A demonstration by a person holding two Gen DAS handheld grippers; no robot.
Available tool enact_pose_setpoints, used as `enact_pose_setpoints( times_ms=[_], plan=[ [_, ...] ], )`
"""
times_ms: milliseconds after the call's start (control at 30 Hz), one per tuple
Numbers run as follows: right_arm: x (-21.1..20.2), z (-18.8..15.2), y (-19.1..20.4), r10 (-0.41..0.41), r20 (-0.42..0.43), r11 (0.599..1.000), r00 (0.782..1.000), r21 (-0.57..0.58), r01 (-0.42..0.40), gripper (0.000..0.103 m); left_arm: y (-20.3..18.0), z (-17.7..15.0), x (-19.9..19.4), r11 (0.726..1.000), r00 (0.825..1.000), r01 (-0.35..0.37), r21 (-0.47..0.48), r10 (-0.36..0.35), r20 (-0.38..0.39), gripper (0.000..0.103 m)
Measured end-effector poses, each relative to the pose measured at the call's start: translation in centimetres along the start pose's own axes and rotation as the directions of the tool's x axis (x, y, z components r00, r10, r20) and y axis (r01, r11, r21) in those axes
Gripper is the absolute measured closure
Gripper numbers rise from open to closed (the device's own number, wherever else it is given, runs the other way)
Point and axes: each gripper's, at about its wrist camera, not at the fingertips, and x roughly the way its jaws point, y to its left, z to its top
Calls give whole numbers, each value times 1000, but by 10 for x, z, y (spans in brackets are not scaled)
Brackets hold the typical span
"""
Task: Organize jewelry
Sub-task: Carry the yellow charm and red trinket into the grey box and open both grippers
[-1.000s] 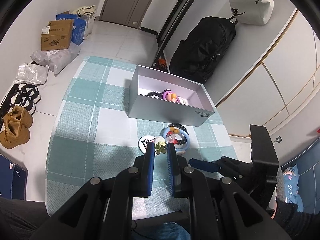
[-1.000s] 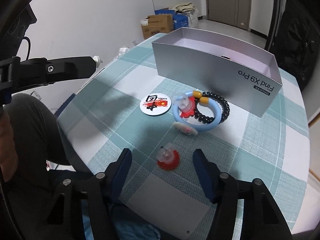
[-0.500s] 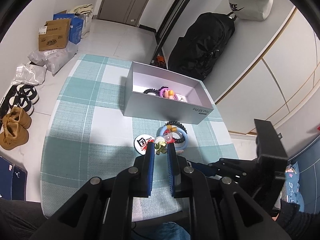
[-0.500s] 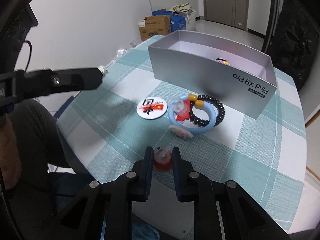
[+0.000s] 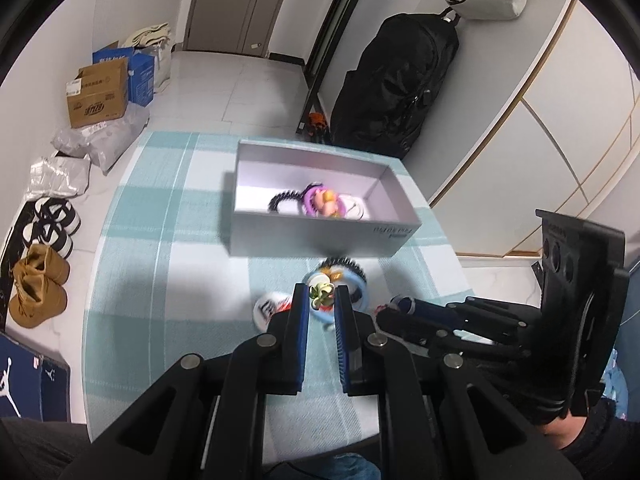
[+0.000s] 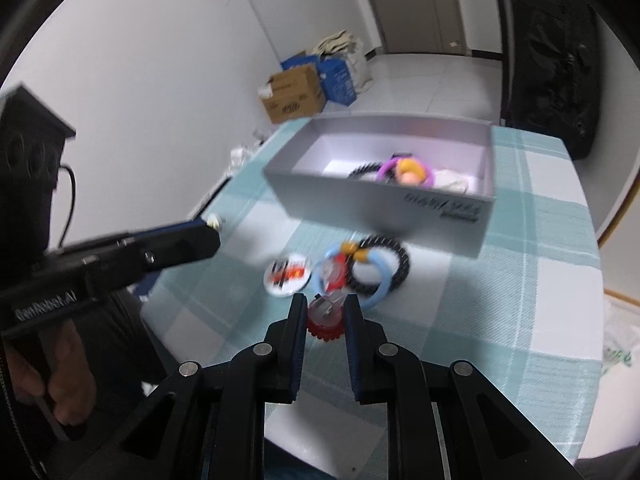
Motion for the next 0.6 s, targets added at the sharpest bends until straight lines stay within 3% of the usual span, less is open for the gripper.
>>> enact_pose_setpoints(
  times_ms=[233,600],
  plan=[
    [-20,34,-17,25,58,999,998,30,-27,86,-7,32,8,1000,1000,18,-5,-18,4,95],
    [-15,86,-51,43,96,997,994,63,-49,86,-10,76,42,998,998,56,1,-56,-16,95]
  ],
)
